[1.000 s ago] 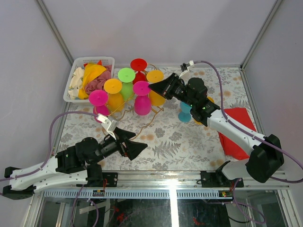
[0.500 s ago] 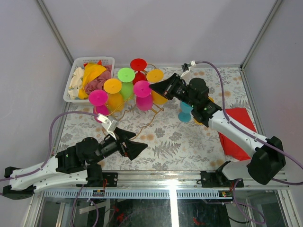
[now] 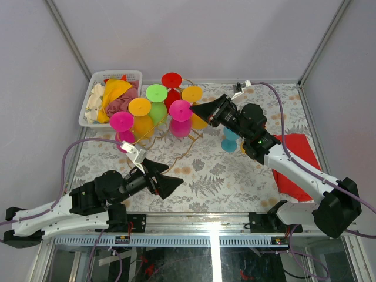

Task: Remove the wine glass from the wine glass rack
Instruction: Pick up the wine glass from the wine rack, then place the wine glass at the center of the board.

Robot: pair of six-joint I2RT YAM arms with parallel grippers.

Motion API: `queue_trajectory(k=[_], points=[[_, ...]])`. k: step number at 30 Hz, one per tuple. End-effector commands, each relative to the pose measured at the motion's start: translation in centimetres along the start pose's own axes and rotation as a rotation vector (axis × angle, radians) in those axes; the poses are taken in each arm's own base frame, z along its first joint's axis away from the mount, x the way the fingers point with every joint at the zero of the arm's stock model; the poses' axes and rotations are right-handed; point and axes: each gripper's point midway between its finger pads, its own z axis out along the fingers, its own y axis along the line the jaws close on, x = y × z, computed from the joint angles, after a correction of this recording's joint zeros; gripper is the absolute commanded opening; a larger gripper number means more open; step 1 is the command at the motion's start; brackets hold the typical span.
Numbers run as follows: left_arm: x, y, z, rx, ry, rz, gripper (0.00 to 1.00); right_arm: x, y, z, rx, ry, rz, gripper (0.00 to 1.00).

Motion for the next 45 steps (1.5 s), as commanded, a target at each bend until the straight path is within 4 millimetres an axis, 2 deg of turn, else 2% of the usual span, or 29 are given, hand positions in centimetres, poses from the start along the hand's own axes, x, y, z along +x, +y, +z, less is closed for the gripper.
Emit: queue_trajectory(k=[1,10,19,24,30,39,45], points=[[-0.7,-0.1,-0.1,0.001,-0.029,-0.014,1.0,-1.1,3.1,-0.8,-0.095,-0.062,0.002,0.0],[-0.9,-0.2,-0.2,0.006,-0.034,-0.026,1.0,-0.2,3.3,-1.6,-0.116,-0.02,-0.003,0.0],[-2.1,-0.9,-0.9,0.05,-0.091,-0.063,1.0,1.4,4.2,-4.1,-0.173,0.047,-0.076,0.0],[-3.1,-1.4,-1.5,0.092,-0.15,-0.102,1.0,3.0,2.9,-6.3,-0.173,0.084,-0.116,0.0],[-3.8,-2.4,-1.8,0.159,-0.198,-0.135,1.0,3.7,1.8,-8.0,-0.115,0.127,-0.262,0.0],[-3.0,-3.7,-0.2,0.197,-0.158,-0.145,1.0,6.7,0.0,-9.2,-0.117,0.294,-0.341,0.0],[-3.0,-2.8,1.5,0.109,-0.158,-0.165,1.0,7.8,0.4,-10.5,-0.167,0.36,-0.392,0.0]])
